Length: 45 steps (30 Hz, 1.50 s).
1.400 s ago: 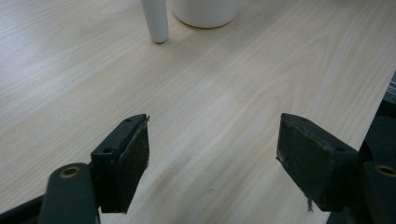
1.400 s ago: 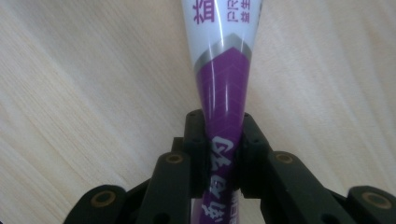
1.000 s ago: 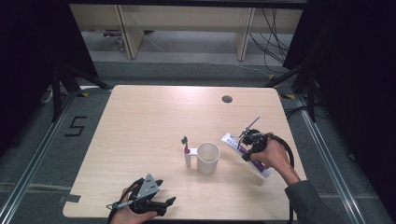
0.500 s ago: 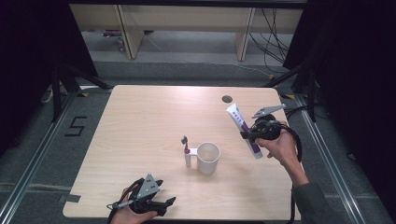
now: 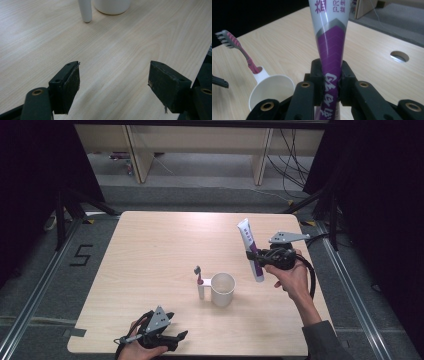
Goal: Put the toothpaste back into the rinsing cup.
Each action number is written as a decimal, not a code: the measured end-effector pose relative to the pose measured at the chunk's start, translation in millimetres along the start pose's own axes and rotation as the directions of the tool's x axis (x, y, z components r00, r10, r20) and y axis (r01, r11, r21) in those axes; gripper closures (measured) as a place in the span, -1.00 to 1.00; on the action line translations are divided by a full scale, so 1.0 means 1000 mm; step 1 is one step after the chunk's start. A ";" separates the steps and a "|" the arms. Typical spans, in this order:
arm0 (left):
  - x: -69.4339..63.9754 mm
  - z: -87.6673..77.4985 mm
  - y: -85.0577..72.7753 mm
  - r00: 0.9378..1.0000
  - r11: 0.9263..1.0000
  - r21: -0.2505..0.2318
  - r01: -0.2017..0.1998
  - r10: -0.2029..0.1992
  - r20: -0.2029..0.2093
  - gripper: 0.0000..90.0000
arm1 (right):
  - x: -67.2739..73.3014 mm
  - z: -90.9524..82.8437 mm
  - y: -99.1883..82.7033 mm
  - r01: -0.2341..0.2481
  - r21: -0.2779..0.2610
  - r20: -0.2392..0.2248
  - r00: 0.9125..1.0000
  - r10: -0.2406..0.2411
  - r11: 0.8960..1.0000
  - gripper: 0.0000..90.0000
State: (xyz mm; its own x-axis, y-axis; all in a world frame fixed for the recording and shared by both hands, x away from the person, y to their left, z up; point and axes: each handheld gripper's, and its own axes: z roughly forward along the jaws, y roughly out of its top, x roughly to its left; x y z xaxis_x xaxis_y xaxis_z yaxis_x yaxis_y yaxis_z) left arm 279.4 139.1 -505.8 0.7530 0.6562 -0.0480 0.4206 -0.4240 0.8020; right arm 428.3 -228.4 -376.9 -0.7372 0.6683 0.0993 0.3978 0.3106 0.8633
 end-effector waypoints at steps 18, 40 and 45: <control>0.000 -0.002 0.000 1.000 1.000 0.010 -0.010 0.010 -0.001 -0.45 | 0.036 0.028 0.005 -0.015 -0.142 -0.115 0.993 -0.001 0.990 0.72; 0.000 -0.002 0.000 1.000 1.000 0.014 -0.022 0.022 0.000 -0.45 | 0.052 0.062 -0.016 0.004 -0.087 -0.173 0.985 -0.019 0.996 0.72; 0.000 -0.002 0.000 1.000 1.000 0.019 -0.024 0.024 0.004 -0.45 | 0.051 0.067 -0.025 0.010 -0.075 -0.176 0.984 -0.023 0.997 0.72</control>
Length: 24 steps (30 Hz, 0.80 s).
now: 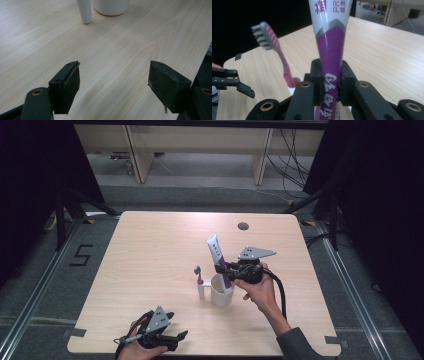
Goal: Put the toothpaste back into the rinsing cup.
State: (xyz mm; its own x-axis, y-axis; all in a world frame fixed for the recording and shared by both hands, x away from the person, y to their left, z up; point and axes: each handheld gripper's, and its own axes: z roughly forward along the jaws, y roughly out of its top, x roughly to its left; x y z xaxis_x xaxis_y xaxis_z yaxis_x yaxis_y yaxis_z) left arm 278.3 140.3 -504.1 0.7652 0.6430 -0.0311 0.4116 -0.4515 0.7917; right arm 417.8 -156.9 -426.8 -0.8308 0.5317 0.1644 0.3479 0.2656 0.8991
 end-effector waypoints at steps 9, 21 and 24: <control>0.000 0.000 0.000 1.000 1.000 -0.004 0.003 -0.003 -0.003 -0.45 | 0.002 0.007 -0.012 -0.019 0.039 -0.008 1.000 0.019 0.999 0.72; 0.000 0.000 0.000 1.000 1.000 0.000 -0.004 0.004 0.004 -0.45 | 0.005 0.012 -0.018 0.006 0.072 -0.010 1.000 -0.006 0.997 0.71; 0.000 0.001 0.001 1.000 1.000 -0.003 -0.003 0.003 0.004 -0.45 | 0.005 0.012 -0.017 0.006 0.080 -0.016 1.000 -0.005 0.997 0.71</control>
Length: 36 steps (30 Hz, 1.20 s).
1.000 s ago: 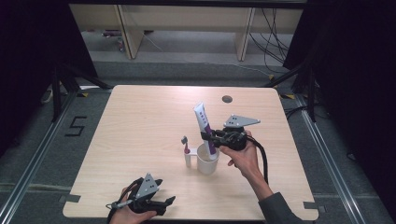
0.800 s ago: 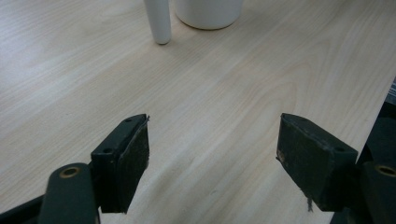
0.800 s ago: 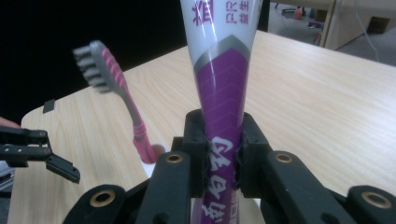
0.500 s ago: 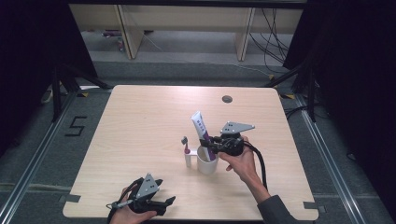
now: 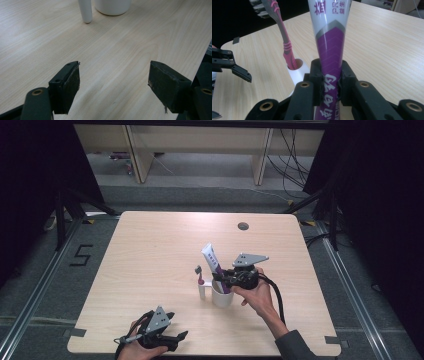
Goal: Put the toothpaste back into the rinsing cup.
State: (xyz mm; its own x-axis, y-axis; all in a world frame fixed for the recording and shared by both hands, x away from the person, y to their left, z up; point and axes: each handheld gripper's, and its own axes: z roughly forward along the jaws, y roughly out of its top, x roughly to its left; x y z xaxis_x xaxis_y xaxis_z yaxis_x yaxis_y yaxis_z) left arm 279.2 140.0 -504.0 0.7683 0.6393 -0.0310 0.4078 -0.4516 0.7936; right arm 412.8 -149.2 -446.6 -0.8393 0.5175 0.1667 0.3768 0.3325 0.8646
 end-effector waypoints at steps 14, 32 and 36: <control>0.000 0.000 0.000 1.000 1.000 0.001 -0.007 0.007 -0.009 -0.45 | 0.001 -0.002 0.000 0.051 0.041 0.003 0.999 -0.051 0.998 0.71; -0.002 0.001 0.000 1.000 1.000 0.000 0.000 0.000 0.001 -0.45 | 0.004 -0.006 -0.010 0.063 0.122 0.014 0.998 -0.065 0.990 0.69; -0.001 0.000 0.000 1.000 1.000 0.007 0.001 -0.001 -0.001 -0.45 | 0.003 -0.008 -0.010 0.063 0.108 0.014 0.998 -0.065 0.992 0.66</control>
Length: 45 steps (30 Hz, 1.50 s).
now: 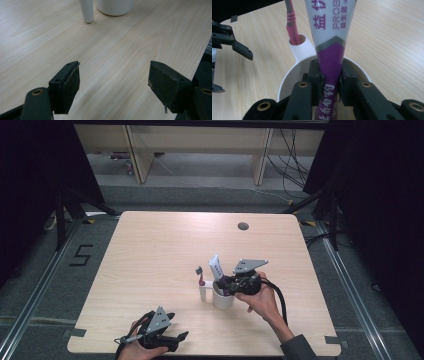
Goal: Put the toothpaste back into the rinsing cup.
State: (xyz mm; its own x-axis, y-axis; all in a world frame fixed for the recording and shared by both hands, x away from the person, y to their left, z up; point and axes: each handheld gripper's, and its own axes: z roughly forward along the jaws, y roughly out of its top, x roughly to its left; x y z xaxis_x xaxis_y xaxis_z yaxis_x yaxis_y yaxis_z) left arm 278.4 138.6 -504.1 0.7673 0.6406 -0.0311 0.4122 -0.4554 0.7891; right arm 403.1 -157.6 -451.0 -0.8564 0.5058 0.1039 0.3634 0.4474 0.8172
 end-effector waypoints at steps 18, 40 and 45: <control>0.000 0.001 -0.001 1.000 1.000 -0.003 -0.001 0.001 -0.001 -0.45 | 0.000 -0.016 0.005 -0.025 -0.040 0.020 0.999 0.026 0.999 0.18; 0.001 0.000 0.000 1.000 1.000 -0.004 0.006 -0.006 -0.002 -0.46 | -0.007 -0.047 0.003 -0.073 -0.085 0.062 0.995 0.078 0.994 -0.11; 0.000 0.001 0.000 1.000 1.000 -0.006 0.004 -0.004 -0.001 -0.46 | -0.009 -0.051 -0.003 -0.091 -0.088 0.064 0.993 0.097 0.992 -0.22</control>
State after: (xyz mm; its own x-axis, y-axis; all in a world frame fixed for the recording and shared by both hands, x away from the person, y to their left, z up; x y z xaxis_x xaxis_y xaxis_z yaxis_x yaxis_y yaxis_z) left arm 279.0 138.7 -505.0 0.7651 0.6430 -0.0332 0.4121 -0.4495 0.7925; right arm 391.1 -201.5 -425.6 -0.7921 0.5926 0.1464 0.4061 0.3325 0.8512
